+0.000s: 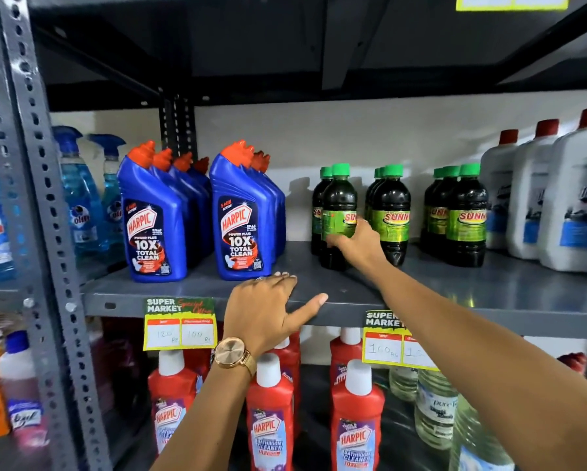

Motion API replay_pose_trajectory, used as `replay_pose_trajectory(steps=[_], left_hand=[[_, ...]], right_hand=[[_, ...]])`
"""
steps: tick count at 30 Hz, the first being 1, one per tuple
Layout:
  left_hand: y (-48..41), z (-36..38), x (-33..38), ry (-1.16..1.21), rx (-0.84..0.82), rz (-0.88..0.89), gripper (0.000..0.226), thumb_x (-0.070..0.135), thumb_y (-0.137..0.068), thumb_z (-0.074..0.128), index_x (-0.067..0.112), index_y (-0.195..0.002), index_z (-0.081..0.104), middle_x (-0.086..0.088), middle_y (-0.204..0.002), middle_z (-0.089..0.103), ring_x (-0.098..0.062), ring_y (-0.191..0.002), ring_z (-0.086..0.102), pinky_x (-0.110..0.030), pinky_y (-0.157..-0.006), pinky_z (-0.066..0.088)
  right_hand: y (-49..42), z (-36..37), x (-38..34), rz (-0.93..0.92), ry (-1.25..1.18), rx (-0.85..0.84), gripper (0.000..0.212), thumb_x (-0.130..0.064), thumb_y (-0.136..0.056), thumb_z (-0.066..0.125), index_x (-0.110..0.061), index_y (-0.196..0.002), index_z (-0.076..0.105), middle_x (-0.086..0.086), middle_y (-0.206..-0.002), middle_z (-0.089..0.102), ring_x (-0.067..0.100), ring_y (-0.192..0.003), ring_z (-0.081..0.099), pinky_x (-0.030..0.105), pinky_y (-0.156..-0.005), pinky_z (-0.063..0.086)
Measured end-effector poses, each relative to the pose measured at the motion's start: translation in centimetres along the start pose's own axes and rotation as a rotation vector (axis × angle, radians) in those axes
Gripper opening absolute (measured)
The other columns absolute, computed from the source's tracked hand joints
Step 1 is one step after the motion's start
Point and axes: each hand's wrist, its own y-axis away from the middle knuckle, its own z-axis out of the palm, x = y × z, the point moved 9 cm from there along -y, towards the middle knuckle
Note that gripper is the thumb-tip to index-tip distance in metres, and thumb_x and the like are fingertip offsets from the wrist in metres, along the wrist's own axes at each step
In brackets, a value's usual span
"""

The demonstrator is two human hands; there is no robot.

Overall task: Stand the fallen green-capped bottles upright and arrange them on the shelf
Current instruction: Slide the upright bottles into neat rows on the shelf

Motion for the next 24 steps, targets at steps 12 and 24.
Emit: replay_pose_trajectory(steps=[12,24], left_hand=[[0.1,0.2,-0.2,0.069,-0.037,-0.021,0.074,0.069,-0.087,0.021,0.014,-0.084,0.071,-0.001,-0.084,0.075,-0.020,-0.081,0.069,-0.036,-0.063,0.055],[0.1,0.1,-0.1,0.054,-0.045,-0.024,0.069,0.067,-0.087,0.024,0.017,-0.083,0.072,0.001,-0.080,0.075,-0.018,-0.076,0.069,-0.031,-0.059,0.053]], right_hand=[[0.1,0.3,-0.4,-0.074,0.167,-0.033,0.063,-0.032,-0.064,0.084,-0.006,-0.117,0.061,0.014,-0.110,0.070,0.030,-0.103,0.066,0.038,-0.089,0.054],[0.4,0.7,-0.9,-0.116,0.252,0.001,0.091,-0.051,-0.060,0.084,-0.003,-0.127,0.048,0.016,-0.124,0.061,0.031,-0.117,0.058,0.043,-0.095,0.051]])
